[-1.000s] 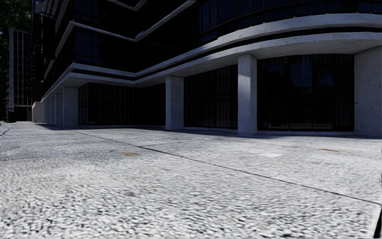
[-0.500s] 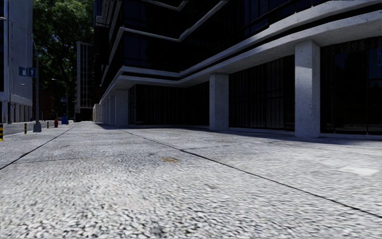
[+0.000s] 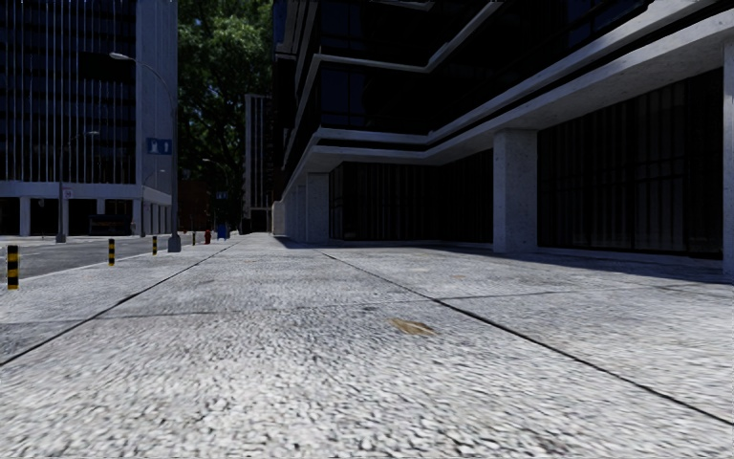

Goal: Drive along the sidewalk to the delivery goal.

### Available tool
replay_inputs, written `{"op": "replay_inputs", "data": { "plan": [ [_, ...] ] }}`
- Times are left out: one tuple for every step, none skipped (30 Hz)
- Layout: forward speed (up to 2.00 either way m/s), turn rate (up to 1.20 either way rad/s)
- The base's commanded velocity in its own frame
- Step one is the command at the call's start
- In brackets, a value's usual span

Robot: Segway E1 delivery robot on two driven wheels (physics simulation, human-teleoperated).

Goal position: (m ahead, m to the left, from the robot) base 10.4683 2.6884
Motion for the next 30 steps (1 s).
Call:
{"op": "replay_inputs", "data": {
  "plan": [
    [1.54,0.44],
    [1.54,0.44],
    [1.54,0.44],
    [1.54,0.44],
    [1.54,0.50],
    [1.54,0.50],
    [1.54,0.64],
    [1.54,0.69],
    [1.54,0.70],
    [1.54,0.70],
    [1.54,0.43],
    [1.54,0.41],
    [1.54,0.40],
    [1.54,0.45],
    [1.54,0.47],
    [1.54,0.47],
    [1.54,0.47],
    [1.54,0.47],
    [1.54,0.47],
    [1.54,0.56],
    [1.54,0.67],
    [1.54,0.70],
    [1.54,0.70],
    [1.54,0.57],
    [1.54,0.01],
    [1.54,0.00],
    [1.54,0.00],
    [1.54,0.00],
    [1.54,0.00],
    [1.54,0.00]
  ]
}}
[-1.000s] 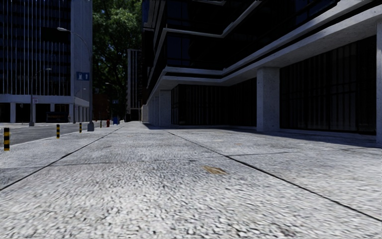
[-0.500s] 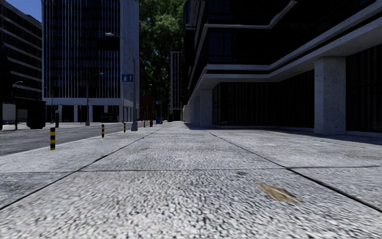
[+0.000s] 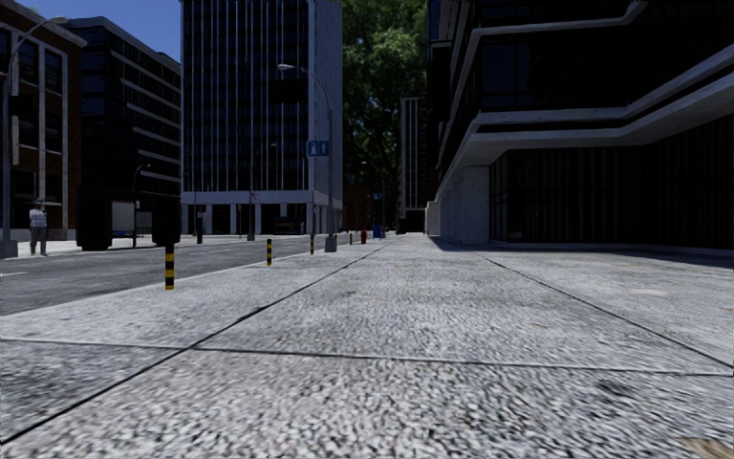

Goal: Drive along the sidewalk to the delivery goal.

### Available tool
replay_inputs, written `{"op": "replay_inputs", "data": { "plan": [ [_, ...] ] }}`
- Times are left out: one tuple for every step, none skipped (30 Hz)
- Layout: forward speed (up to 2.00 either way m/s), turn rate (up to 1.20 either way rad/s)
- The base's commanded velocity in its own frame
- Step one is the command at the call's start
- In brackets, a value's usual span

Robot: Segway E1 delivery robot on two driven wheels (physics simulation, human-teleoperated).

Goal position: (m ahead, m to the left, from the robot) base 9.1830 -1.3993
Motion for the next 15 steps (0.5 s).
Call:
{"op": "replay_inputs", "data": {
  "plan": [
    [1.55,0.00],
    [1.55,0.00],
    [1.55,0.00],
    [1.55,0.00],
    [1.55,0.00],
    [1.55,0.00],
    [1.56,0.00],
    [1.57,0.00],
    [1.58,0.00],
    [1.58,0.00],
    [1.61,0.00],
    [1.65,0.00],
    [1.67,0.00],
    [1.67,0.00],
    [1.70,0.00]
  ]
}}
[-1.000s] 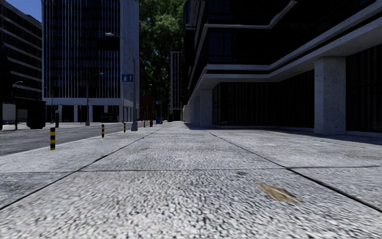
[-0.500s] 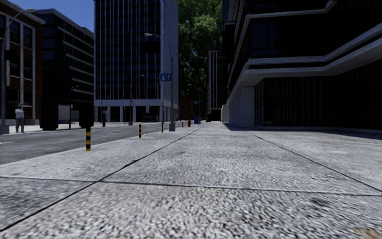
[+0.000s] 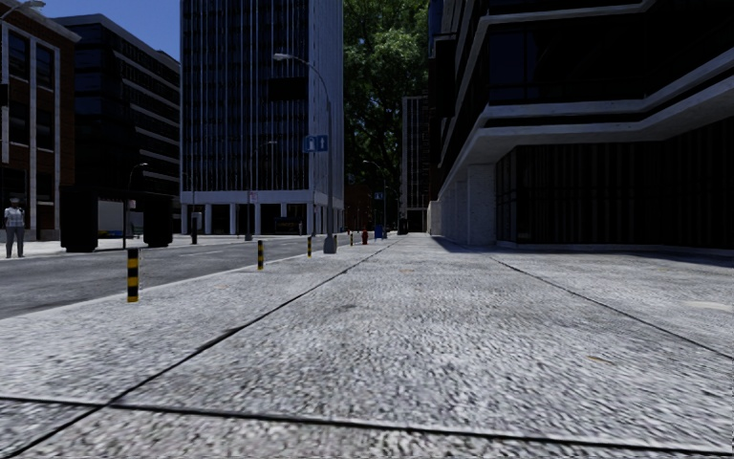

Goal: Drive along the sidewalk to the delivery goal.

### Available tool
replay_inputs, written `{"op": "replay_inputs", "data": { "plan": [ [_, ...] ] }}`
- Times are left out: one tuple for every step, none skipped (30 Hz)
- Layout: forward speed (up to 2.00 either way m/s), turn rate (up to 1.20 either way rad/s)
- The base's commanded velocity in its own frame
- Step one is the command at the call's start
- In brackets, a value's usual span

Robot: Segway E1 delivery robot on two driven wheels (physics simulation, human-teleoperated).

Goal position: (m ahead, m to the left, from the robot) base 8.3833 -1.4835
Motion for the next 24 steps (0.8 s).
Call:
{"op": "replay_inputs", "data": {
  "plan": [
    [1.72,0.00],
    [1.73,0.00],
    [1.74,0.00],
    [1.74,0.00],
    [1.76,0.00],
    [1.78,0.00],
    [1.78,0.00],
    [1.81,0.00],
    [1.85,0.00],
    [1.87,0.00],
    [1.88,-0.01],
    [1.88,-0.05],
    [1.88,-0.07],
    [1.88,-0.09],
    [1.88,-0.09],
    [1.88,-0.09],
    [1.88,-0.09],
    [1.88,-0.09],
    [1.88,-0.09],
    [1.88,-0.09],
    [1.88,-0.09],
    [1.87,-0.09],
    [1.87,-0.11],
    [1.84,-0.13]
  ]
}}
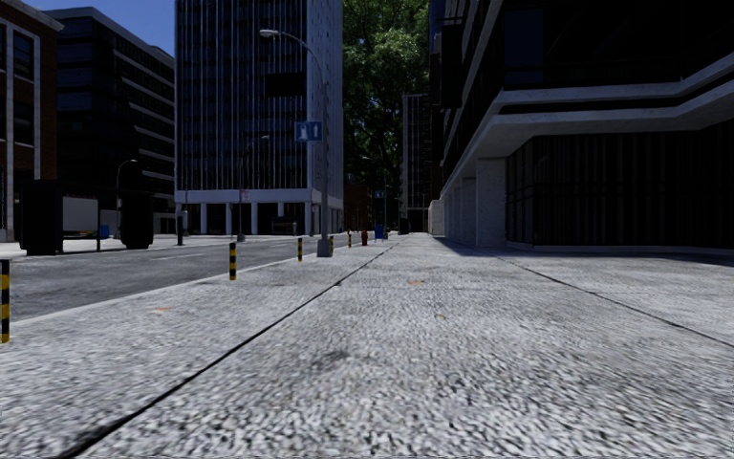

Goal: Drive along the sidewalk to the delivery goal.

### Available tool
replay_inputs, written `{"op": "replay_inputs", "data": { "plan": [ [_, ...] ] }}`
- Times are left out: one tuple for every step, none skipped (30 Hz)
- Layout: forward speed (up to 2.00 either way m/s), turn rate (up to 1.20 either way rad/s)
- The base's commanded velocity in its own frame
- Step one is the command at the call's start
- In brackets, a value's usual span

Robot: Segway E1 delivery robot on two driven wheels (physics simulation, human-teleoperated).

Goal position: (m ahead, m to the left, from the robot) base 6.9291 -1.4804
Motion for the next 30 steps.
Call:
{"op": "replay_inputs", "data": {
  "plan": [
    [1.84,-0.13],
    [1.79,-0.18],
    [1.75,-0.25],
    [1.73,-0.33],
    [1.73,-0.42],
    [1.73,-0.45],
    [1.72,-0.45],
    [1.72,-0.45],
    [1.72,-0.45],
    [1.72,-0.45],
    [1.72,-0.45],
    [1.72,-0.45],
    [1.72,-0.45],
    [1.72,-0.43],
    [1.72,-0.32],
    [1.72,-0.20],
    [1.73,-0.04],
    [1.73,0.00],
    [1.73,0.00],
    [1.73,0.00],
    [1.73,0.00],
    [1.76,0.00],
    [1.78,0.00],
    [1.78,0.00],
    [1.79,0.00],
    [2.00,0.00],
    [2.00,0.00],
    [2.00,0.00],
    [2.00,0.00],
    [2.00,0.00]
  ]
}}
